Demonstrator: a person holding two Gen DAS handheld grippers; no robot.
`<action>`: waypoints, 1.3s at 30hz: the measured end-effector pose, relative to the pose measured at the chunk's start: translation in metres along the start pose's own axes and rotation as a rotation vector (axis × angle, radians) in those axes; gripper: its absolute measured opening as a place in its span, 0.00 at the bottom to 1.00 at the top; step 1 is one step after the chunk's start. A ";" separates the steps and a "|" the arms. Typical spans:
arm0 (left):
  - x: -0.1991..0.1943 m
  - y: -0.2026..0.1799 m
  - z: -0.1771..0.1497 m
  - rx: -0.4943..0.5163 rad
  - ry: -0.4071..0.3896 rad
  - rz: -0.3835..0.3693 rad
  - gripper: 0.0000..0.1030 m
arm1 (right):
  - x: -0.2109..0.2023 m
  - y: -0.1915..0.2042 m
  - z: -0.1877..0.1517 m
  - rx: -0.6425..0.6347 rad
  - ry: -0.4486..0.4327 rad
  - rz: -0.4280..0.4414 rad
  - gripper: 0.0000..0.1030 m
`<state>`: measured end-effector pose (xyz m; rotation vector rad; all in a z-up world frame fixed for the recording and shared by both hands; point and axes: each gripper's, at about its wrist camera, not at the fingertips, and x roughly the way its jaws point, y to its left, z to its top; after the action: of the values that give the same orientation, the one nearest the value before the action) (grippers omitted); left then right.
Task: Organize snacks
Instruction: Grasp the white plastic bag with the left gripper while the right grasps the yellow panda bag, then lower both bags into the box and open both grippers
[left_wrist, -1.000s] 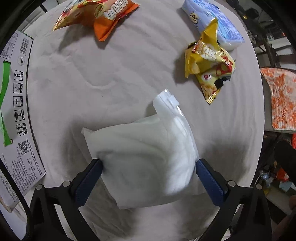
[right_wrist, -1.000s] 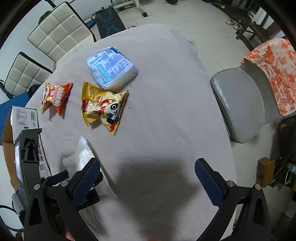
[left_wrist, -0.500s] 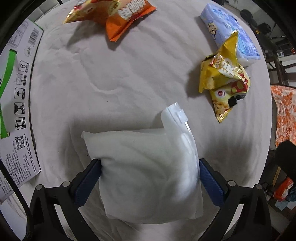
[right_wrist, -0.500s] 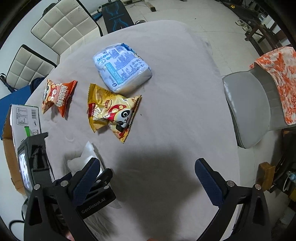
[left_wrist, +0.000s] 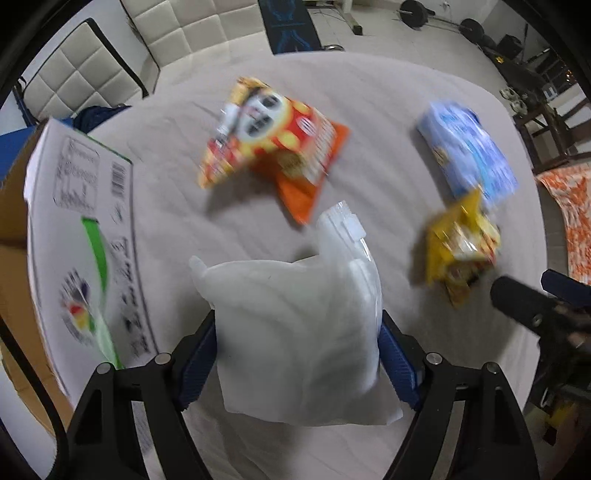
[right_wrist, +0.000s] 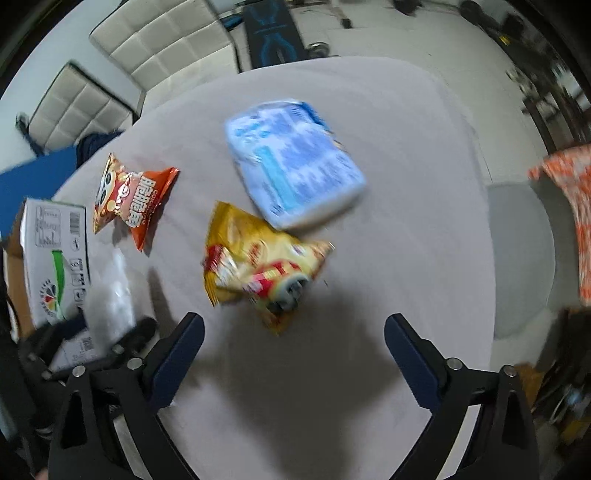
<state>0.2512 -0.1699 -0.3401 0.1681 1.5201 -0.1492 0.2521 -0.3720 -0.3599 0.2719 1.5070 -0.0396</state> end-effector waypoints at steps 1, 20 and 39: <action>0.000 0.004 0.003 -0.003 -0.001 0.007 0.77 | 0.002 0.006 0.003 -0.028 0.001 -0.013 0.95; 0.036 -0.009 0.023 0.016 0.039 -0.008 0.89 | 0.047 0.024 0.036 -0.100 0.185 -0.017 0.55; 0.027 -0.009 -0.005 -0.028 -0.036 -0.030 0.71 | 0.039 0.003 0.019 0.032 0.127 0.043 0.42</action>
<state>0.2457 -0.1774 -0.3675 0.1193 1.4883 -0.1543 0.2743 -0.3675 -0.3968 0.3377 1.6276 -0.0124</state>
